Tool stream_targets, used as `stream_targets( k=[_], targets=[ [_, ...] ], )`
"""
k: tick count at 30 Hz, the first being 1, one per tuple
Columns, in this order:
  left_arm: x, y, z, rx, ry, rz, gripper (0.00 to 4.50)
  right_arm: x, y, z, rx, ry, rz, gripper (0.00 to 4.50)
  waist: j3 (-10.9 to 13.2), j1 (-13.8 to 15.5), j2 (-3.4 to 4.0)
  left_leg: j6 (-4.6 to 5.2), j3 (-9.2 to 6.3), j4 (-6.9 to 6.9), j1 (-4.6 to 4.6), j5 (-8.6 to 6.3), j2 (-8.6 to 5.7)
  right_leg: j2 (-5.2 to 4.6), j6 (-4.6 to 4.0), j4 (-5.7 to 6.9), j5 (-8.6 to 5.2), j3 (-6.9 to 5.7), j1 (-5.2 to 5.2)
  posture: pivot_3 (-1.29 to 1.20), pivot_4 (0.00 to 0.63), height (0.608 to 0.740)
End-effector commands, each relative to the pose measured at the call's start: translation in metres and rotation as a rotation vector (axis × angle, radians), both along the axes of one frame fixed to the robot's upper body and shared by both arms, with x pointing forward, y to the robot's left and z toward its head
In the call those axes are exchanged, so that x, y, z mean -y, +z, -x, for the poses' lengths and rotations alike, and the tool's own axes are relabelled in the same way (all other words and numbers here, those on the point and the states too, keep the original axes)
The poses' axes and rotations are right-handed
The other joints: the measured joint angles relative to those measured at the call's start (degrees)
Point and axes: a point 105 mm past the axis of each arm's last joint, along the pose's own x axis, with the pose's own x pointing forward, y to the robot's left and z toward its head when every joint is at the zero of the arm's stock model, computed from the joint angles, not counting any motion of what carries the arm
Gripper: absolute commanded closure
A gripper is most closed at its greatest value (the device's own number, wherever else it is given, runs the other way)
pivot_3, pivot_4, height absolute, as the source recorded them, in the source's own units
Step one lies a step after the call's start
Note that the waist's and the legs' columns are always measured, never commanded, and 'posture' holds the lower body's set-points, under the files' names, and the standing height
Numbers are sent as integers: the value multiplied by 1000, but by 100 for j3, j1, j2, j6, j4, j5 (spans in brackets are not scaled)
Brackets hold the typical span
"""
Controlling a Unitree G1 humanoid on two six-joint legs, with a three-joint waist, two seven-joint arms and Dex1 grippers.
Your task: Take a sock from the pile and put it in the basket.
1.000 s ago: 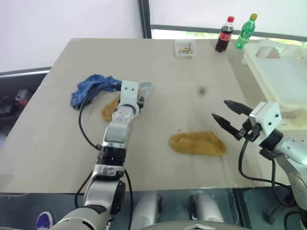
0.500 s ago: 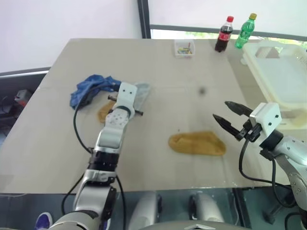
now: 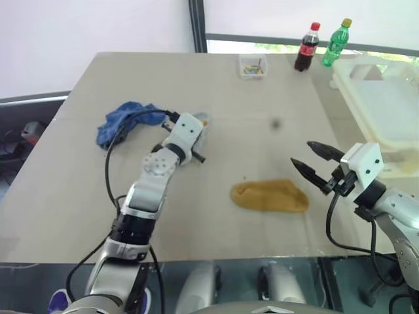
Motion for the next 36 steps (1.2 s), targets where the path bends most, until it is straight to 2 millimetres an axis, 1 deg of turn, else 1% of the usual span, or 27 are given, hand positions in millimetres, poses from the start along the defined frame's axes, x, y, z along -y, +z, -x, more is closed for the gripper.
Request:
stream_targets(
  k=[1,4,6,8,10,13,16,18,20,22,24,25,30,34,36],
  targets=[
    [-17,5,12,78,8,-65,4433,1,12,8,55,-10,1,1862,-2,-33,3,0,0,0,0,0,1,1,0,0,0,1,0,0,150,740],
    [-45,11,30,167,70,-115,4433,3,11,9,51,-17,1,1862,-1,-92,3,0,-12,-8,7,0,10,4,0,0,0,14,-4,0,150,740],
    [-64,13,43,186,110,-136,4433,4,11,10,46,-19,-2,1862,-1,-92,3,0,-15,-5,5,0,10,4,0,0,0,12,-4,0,150,740],
    [-70,4,59,134,66,-140,4433,4,9,10,39,-13,-11,1862,-2,-92,5,1,-20,-5,10,-1,11,0,0,4,0,9,0,0,150,740],
    [-68,-5,74,76,-1,-140,4433,3,8,9,33,-2,-18,1862,-3,-120,6,1,-20,-6,10,-1,12,1,0,2,0,10,-1,0,150,740],
    [-69,-12,93,25,-56,-146,4433,2,7,9,30,14,-21,1862,-3,-94,7,0,-18,-9,8,-1,11,-4,0,-4,0,12,0,0,150,740],
    [-61,-29,116,-85,-164,-151,4433,1,6,8,28,22,-25,1862,-3,-85,7,6,-23,-8,8,-4,12,-6,0,-3,0,11,3,0,150,740],
    [-47,-46,131,-207,-286,-122,4433,0,5,7,26,23,-29,1862,-3,-75,12,6,-22,-9,10,-5,14,-5,-1,-2,0,13,2,0,150,740],
    [-35,-56,139,-297,-374,-84,4433,0,3,7,22,23,-30,1862,-3,-51,12,18,-24,-9,10,-12,14,-6,-1,-2,0,12,5,0,150,740],
    [-24,-58,137,-334,-412,-33,4433,-1,2,7,19,24,-29,1862,-3,-25,13,23,-23,-8,11,-15,12,-5,-1,-2,0,5,7,0,150,740],
    [-6,-61,128,-363,-464,12,4433,-1,2,7,18,17,-24,1862,-3,3,14,24,-24,-8,11,-15,11,-4,-1,0,0,3,6,0,150,740],
    [-1,-62,124,-373,-474,27,4433,0,2,7,19,14,-21,1862,-5,33,19,24,-26,-8,12,-15,11,-3,-1,0,0,1,8,0,150,740],
    [42,-62,84,-391,-445,165,4433,3,5,12,27,-14,-3,1862,-10,-4,23,25,-29,-2,15,-15,-6,0,0,-1,0,-2,15,0,150,740],
    [69,-58,55,-389,-418,194,4433,4,8,16,29,-37,1,1862,-11,-13,19,25,-33,4,13,-14,-19,3,1,5,0,-3,15,0,150,740],
    [82,-53,31,-368,-383,178,4433,5,8,18,30,-50,2,1862,-11,-2,18,25,-33,3,14,-14,-19,4,1,5,0,-1,15,0,150,740]
  ],
)
